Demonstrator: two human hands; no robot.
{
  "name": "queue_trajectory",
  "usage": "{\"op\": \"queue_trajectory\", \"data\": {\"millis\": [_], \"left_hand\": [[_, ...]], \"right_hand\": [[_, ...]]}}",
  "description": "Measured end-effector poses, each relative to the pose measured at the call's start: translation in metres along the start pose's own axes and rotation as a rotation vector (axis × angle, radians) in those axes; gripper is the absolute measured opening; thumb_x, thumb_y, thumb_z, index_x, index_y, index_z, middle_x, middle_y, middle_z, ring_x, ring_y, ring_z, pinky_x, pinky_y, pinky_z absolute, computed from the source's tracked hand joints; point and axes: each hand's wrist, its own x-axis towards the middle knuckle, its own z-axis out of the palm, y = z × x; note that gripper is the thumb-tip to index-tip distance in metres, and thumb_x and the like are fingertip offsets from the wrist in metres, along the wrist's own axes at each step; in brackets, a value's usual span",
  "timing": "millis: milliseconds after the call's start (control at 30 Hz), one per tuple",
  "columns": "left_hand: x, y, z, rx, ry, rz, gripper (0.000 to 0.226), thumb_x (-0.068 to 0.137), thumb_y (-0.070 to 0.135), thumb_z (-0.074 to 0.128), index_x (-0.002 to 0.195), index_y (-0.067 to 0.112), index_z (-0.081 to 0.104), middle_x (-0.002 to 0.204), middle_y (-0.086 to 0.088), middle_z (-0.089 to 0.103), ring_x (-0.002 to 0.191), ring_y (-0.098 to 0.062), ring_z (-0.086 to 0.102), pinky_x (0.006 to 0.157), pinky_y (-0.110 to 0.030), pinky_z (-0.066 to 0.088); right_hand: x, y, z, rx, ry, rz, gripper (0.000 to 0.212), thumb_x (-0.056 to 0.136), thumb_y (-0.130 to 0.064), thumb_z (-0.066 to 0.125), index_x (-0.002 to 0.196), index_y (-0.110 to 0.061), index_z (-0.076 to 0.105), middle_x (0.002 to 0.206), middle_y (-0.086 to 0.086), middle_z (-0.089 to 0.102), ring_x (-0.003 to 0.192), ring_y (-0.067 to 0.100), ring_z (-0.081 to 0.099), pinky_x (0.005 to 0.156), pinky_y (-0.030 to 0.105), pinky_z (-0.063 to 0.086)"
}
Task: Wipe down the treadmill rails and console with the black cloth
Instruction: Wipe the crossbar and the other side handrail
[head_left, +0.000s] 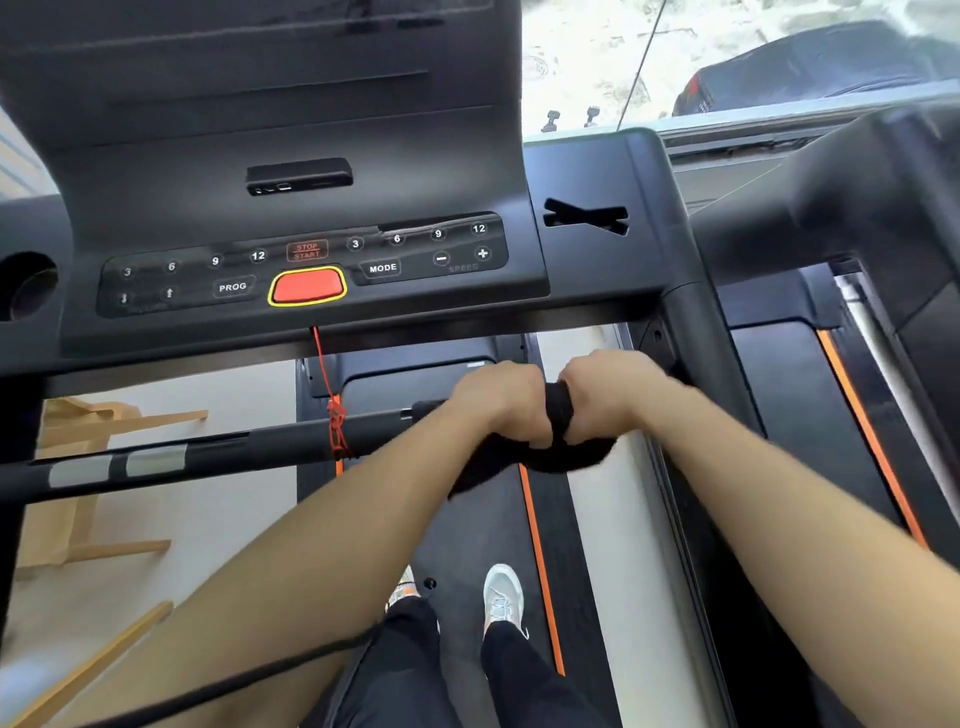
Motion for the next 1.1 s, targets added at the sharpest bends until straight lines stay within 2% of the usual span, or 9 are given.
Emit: {"op": "queue_trajectory", "data": {"millis": [67, 167, 333, 500, 567, 700, 800, 1000, 1100], "left_hand": [[0.011, 0.004, -0.013, -0.109, -0.218, 0.027, 0.027, 0.064, 0.031, 0.081, 0.076, 0.017, 0.063, 0.080, -0.002, 0.068, 0.067, -0.019, 0.064, 0.056, -0.026, 0.048], [0.020, 0.014, -0.011, -0.121, -0.216, 0.052, 0.029, 0.064, 0.032, 0.081, 0.084, 0.017, 0.065, 0.079, -0.001, 0.067, 0.068, -0.018, 0.064, 0.059, -0.028, 0.051], [0.008, 0.030, 0.026, 0.146, 0.332, 0.070, 0.021, 0.078, 0.021, 0.066, 0.099, 0.019, 0.065, 0.086, -0.002, 0.066, 0.080, -0.029, 0.068, 0.060, -0.032, 0.043], [0.008, 0.032, 0.051, 0.303, 0.651, 0.105, 0.014, 0.077, 0.012, 0.063, 0.091, 0.015, 0.060, 0.077, -0.001, 0.068, 0.066, -0.027, 0.068, 0.052, -0.031, 0.031], [0.008, 0.033, 0.040, 0.269, 0.501, 0.109, 0.016, 0.080, 0.016, 0.061, 0.096, 0.016, 0.060, 0.082, -0.001, 0.066, 0.073, -0.028, 0.066, 0.056, -0.032, 0.035], [0.028, 0.032, 0.000, -0.017, -0.083, 0.111, 0.024, 0.070, 0.031, 0.076, 0.086, 0.020, 0.061, 0.075, 0.002, 0.058, 0.067, -0.019, 0.058, 0.060, -0.030, 0.046], [0.039, 0.029, -0.005, -0.121, -0.244, 0.110, 0.026, 0.065, 0.030, 0.081, 0.083, 0.020, 0.066, 0.082, -0.001, 0.066, 0.068, -0.015, 0.061, 0.062, -0.028, 0.050], [0.015, 0.034, 0.029, 0.178, 0.355, 0.068, 0.013, 0.077, 0.024, 0.067, 0.089, 0.019, 0.064, 0.076, 0.000, 0.062, 0.070, -0.026, 0.066, 0.055, -0.031, 0.044], [0.007, 0.035, 0.055, 0.376, 0.667, 0.082, 0.023, 0.061, 0.009, 0.075, 0.075, 0.017, 0.059, 0.061, -0.002, 0.062, 0.050, -0.024, 0.061, 0.047, -0.027, 0.028]], "right_hand": [[0.010, 0.016, -0.022, 0.188, -0.321, 0.005, 0.027, 0.059, -0.037, 0.078, 0.077, -0.021, 0.067, 0.074, -0.001, 0.072, 0.068, 0.021, 0.071, 0.056, 0.030, 0.055], [0.009, 0.022, -0.029, 0.304, -0.406, 0.019, 0.023, 0.060, -0.031, 0.083, 0.075, -0.021, 0.068, 0.072, -0.002, 0.072, 0.065, 0.017, 0.071, 0.060, 0.028, 0.056], [-0.016, 0.019, 0.005, -0.088, 0.151, -0.021, 0.021, 0.073, -0.043, 0.063, 0.083, -0.029, 0.052, 0.077, -0.008, 0.064, 0.072, 0.021, 0.064, 0.058, 0.029, 0.040], [-0.016, 0.019, 0.050, -0.235, 0.713, -0.057, 0.028, 0.056, -0.008, 0.073, 0.068, -0.016, 0.049, 0.058, 0.002, 0.055, 0.051, 0.028, 0.054, 0.051, 0.032, 0.034], [-0.015, 0.019, 0.039, -0.205, 0.588, -0.062, 0.022, 0.062, -0.017, 0.074, 0.072, -0.017, 0.054, 0.063, 0.001, 0.060, 0.055, 0.028, 0.060, 0.052, 0.030, 0.034], [-0.012, 0.018, -0.023, 0.011, -0.162, -0.065, 0.024, 0.074, -0.034, 0.073, 0.072, -0.025, 0.051, 0.069, -0.009, 0.055, 0.066, 0.019, 0.058, 0.058, 0.026, 0.041], [-0.008, 0.019, -0.036, 0.136, -0.328, -0.064, 0.033, 0.073, -0.028, 0.079, 0.067, -0.029, 0.047, 0.067, -0.010, 0.055, 0.059, 0.008, 0.054, 0.052, 0.025, 0.042], [-0.021, 0.018, 0.007, -0.095, 0.206, 0.000, 0.012, 0.081, -0.034, 0.057, 0.082, -0.027, 0.047, 0.078, -0.004, 0.059, 0.071, 0.025, 0.058, 0.059, 0.031, 0.040], [-0.022, 0.016, 0.041, -0.171, 0.593, -0.004, 0.026, 0.064, -0.014, 0.071, 0.074, -0.020, 0.048, 0.068, 0.002, 0.059, 0.062, 0.029, 0.059, 0.055, 0.034, 0.038]]}}
